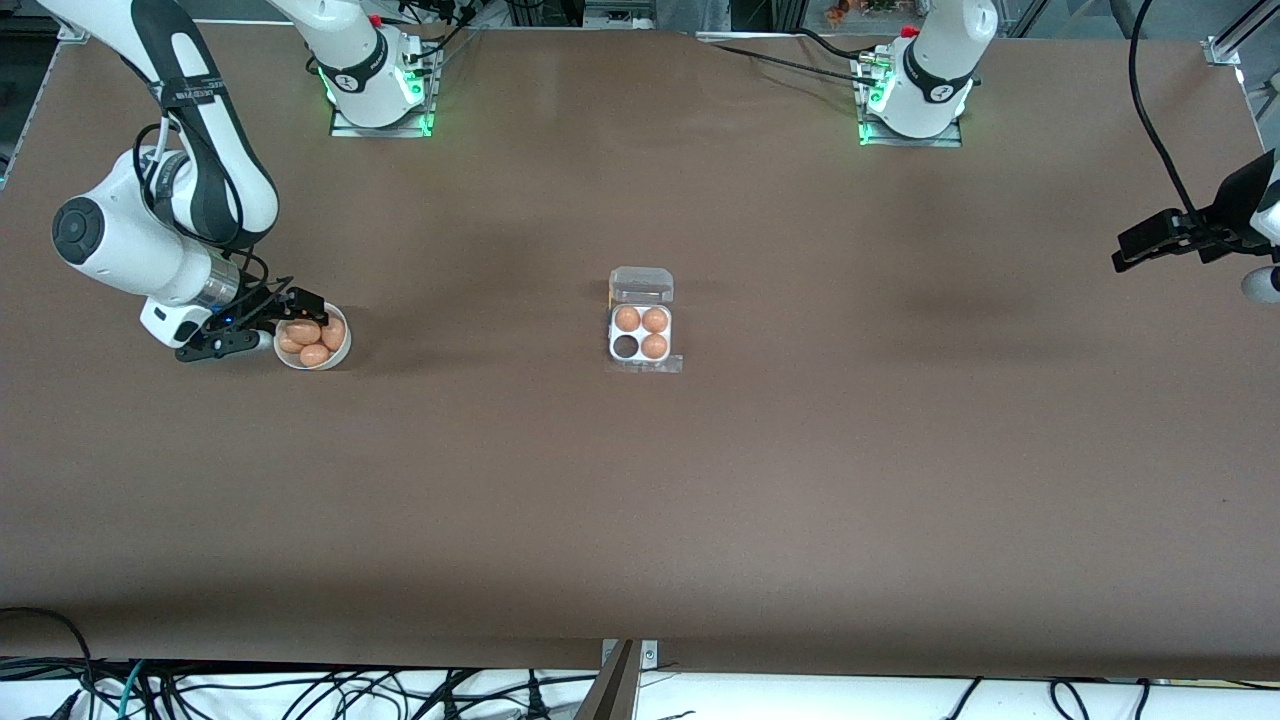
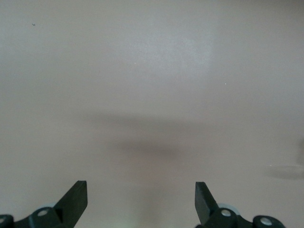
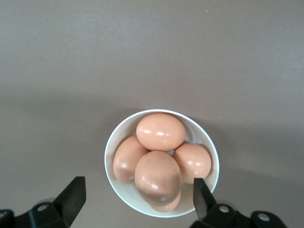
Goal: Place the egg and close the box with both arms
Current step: 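Move the right gripper over the white egg bowl, then lower the right gripper and grasp one brown egg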
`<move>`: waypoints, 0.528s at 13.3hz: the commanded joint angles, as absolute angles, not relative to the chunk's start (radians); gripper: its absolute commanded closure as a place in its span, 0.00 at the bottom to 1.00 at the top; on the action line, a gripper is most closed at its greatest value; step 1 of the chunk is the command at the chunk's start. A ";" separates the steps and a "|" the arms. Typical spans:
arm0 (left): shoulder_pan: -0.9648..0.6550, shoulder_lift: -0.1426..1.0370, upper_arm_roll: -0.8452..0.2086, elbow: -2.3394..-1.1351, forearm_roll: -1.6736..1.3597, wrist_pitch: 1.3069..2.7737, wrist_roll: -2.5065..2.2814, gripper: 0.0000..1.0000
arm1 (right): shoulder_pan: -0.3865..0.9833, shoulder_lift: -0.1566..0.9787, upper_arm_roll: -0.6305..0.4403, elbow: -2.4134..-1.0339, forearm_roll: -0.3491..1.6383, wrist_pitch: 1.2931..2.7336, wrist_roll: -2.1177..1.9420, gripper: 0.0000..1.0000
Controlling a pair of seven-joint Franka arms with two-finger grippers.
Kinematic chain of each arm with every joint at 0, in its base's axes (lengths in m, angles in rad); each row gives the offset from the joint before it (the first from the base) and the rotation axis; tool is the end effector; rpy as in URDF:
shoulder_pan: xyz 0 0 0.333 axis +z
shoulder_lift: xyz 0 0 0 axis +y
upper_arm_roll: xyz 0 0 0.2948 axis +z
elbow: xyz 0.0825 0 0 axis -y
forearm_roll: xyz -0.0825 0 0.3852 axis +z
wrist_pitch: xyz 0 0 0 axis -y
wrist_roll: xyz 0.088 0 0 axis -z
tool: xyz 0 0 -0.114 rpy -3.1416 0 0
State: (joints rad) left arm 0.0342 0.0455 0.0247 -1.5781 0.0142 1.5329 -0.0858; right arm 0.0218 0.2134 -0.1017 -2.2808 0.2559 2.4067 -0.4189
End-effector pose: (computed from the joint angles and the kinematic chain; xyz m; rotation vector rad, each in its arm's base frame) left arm 0.5611 0.0345 0.5643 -3.1137 -0.2255 0.1413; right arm 0.5178 -0.0397 0.2256 -2.9754 -0.2129 0.0692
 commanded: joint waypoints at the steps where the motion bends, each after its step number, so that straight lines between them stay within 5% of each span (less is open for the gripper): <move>1: 0.031 0.054 0.015 -1.555 0.043 1.519 -0.081 0.00 | 0.021 0.205 -0.106 -2.309 0.304 2.450 -0.451 0.00; 7: 0.032 0.060 0.017 -1.560 0.043 1.513 -0.077 0.00 | 0.023 0.227 -0.103 -2.306 0.304 2.479 -0.453 0.05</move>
State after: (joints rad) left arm 0.0327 0.0489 0.0219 -1.5782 0.0142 1.5307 -0.0858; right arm 0.0222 0.2304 -0.1040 -2.2903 0.2758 2.4554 -0.4219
